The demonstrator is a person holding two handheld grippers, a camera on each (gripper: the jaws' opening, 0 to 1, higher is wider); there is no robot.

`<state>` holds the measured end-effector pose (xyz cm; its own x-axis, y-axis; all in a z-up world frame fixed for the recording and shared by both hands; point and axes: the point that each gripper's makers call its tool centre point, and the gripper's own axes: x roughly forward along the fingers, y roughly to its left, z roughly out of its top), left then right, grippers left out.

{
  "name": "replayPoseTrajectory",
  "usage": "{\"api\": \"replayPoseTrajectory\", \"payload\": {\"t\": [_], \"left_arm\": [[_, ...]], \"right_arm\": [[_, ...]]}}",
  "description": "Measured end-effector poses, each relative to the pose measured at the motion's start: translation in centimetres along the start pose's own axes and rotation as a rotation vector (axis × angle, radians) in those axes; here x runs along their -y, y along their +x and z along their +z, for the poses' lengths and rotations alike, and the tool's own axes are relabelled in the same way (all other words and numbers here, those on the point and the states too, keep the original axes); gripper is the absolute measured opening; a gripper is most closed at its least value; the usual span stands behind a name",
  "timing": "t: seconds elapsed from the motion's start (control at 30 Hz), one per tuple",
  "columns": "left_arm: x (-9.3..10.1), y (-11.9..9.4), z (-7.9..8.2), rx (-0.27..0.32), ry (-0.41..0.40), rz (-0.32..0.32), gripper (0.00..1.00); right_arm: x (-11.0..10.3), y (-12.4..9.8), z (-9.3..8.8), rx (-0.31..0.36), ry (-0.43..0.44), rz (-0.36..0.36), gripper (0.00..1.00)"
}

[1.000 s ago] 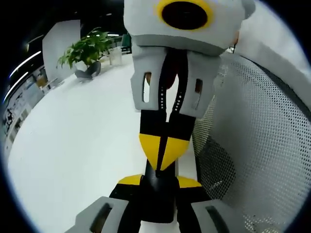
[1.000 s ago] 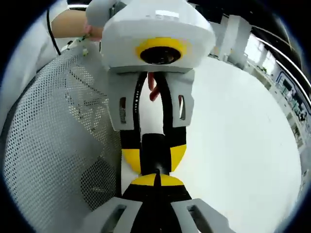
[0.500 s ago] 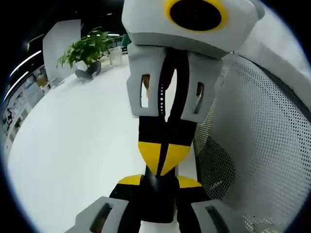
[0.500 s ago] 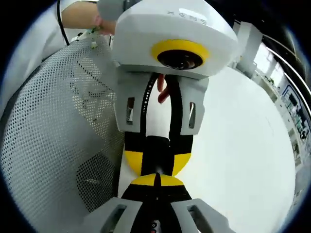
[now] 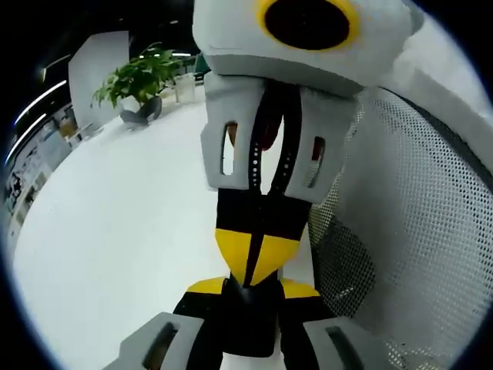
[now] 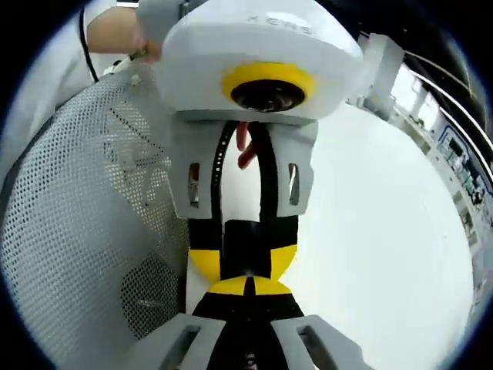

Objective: Press the specified remote control buttons in sequence, fully releasing each button before pressing the next.

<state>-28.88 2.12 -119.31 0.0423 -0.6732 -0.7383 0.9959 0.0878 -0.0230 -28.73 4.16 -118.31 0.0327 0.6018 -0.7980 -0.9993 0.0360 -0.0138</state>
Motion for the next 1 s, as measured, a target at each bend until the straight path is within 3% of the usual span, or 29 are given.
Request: {"api": "replayPoseTrajectory", "payload": {"t": [0.1,0.17,0.23,0.37,0.53,0.67,0.73,0.8,0.9,1.0], "left_arm": [[0.0,0.0,0.0,0.0,-0.001,0.003,0.23],[0.0,0.1,0.0,0.002,-0.003,0.005,0.23],[0.0,0.1,0.0,-0.004,-0.001,0.006,0.23],[0.0,0.1,-0.1,-0.012,0.0,0.001,0.23],[0.0,0.1,-0.2,-0.001,-0.003,0.002,0.23],[0.2,0.1,-0.1,0.026,-0.001,0.018,0.25],[0.4,0.1,0.1,0.04,-0.03,0.011,0.29],[0.9,0.0,0.3,0.049,-0.116,-0.012,0.37],[0.3,-0.3,0.5,0.061,-0.144,0.023,0.52],[-0.7,-1.8,1.8,0.145,-0.202,0.084,0.56]], "right_arm": [[0.1,-0.2,0.0,0.062,0.122,0.039,0.0],[0.4,-0.7,-0.7,0.051,0.188,0.016,0.0],[0.4,-1.1,-1.3,0.04,0.162,0.019,0.02],[0.1,-2.2,-2.9,0.014,0.188,0.019,0.18],[-0.5,-2.6,-4.4,-0.016,0.157,0.023,0.25],[-0.3,-2.4,-4.6,-0.02,0.132,0.001,0.22],[-0.3,-2.4,-4.6,-0.018,0.135,0.002,0.23],[-0.3,-2.3,-4.6,-0.015,0.139,0.001,0.23],[-0.3,-2.3,-4.6,-0.013,0.138,-0.001,0.23],[-0.3,-2.3,-4.6,-0.012,0.137,-0.004,0.23]]}}
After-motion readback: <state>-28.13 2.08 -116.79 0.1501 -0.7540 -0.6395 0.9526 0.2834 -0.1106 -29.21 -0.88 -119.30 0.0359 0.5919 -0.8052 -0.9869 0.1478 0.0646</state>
